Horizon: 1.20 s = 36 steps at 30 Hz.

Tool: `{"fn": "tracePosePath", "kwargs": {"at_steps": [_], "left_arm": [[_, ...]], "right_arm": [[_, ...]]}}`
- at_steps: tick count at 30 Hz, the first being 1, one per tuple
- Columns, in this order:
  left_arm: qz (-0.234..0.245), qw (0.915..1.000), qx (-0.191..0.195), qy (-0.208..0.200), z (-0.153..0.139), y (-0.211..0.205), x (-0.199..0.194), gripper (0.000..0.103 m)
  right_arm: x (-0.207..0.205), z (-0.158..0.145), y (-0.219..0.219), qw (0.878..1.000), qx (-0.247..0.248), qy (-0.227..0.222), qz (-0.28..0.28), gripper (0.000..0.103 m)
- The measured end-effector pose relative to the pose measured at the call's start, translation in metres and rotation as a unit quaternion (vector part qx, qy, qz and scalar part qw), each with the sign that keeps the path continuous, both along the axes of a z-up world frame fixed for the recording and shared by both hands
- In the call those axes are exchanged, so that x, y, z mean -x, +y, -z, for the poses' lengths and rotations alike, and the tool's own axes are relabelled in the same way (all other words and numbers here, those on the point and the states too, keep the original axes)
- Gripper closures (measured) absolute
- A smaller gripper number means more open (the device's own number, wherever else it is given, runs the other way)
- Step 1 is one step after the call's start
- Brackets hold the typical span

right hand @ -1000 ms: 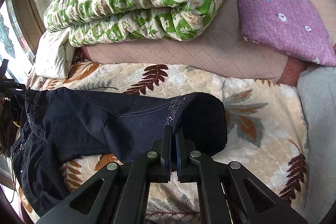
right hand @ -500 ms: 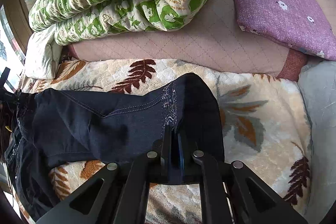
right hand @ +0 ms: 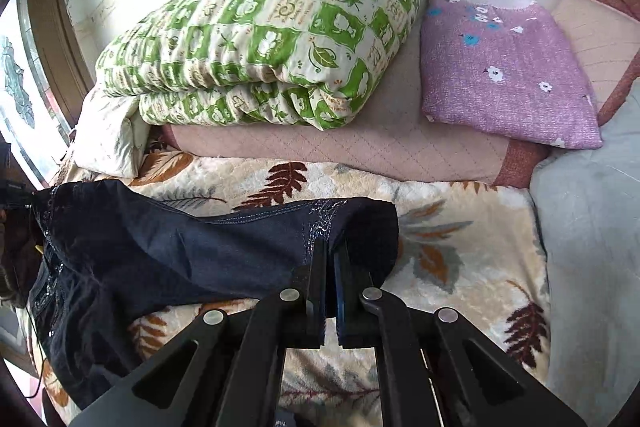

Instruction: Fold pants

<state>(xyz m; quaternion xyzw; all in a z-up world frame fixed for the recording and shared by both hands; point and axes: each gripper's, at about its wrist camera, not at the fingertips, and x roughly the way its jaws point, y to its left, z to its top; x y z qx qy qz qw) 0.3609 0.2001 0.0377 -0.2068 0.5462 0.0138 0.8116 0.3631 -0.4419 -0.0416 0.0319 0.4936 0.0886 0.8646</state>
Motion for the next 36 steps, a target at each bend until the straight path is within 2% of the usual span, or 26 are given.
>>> {"fn": "tracePosePath", "kwargs": {"at_steps": [8,10,15,21,25,28,29,31,32,33,36], "left_arm": [[-0.033,0.9975,0.059,-0.020,-0.012,0.034,0.125,0.097],[-0.044,0.9963,0.071,-0.020,-0.005,0.045,0.156,0.097],[-0.070,0.9910,0.114,0.009,0.031,0.071,0.237,0.096],[-0.112,0.9774,0.169,0.059,0.085,0.110,0.282,0.094],[-0.103,0.9796,0.158,0.069,0.092,0.118,0.284,0.092],[-0.098,0.9790,0.172,0.051,0.076,0.120,0.282,0.092],[-0.092,0.9819,0.161,0.041,0.068,0.117,0.280,0.092],[-0.076,0.9912,0.101,0.040,0.057,0.110,0.278,0.091],[-0.069,0.9939,0.071,0.048,0.057,0.107,0.277,0.090],[-0.061,0.9949,0.059,0.056,0.060,0.104,0.276,0.089],[-0.059,0.9944,0.067,0.058,0.063,0.107,0.283,0.089]], "right_arm": [[0.110,-0.028,-0.009,0.999,-0.053,-0.004,0.006,0.100],[0.144,-0.030,-0.013,0.997,-0.070,-0.005,0.012,0.100],[0.223,-0.010,-0.026,0.992,-0.111,0.019,0.051,0.100],[0.283,0.029,-0.043,0.980,-0.152,0.056,0.119,0.100],[0.292,0.043,-0.044,0.976,-0.147,0.075,0.140,0.100],[0.293,0.038,-0.055,0.970,-0.163,0.062,0.168,0.100],[0.295,0.032,-0.062,0.965,-0.185,0.045,0.179,0.100],[0.296,0.023,-0.071,0.959,-0.206,0.022,0.194,0.100],[0.293,0.024,-0.072,0.960,-0.196,0.032,0.198,0.100],[0.291,0.028,-0.073,0.963,-0.169,0.049,0.204,0.100],[0.291,0.039,-0.075,0.963,-0.125,0.090,0.220,0.095]]}}
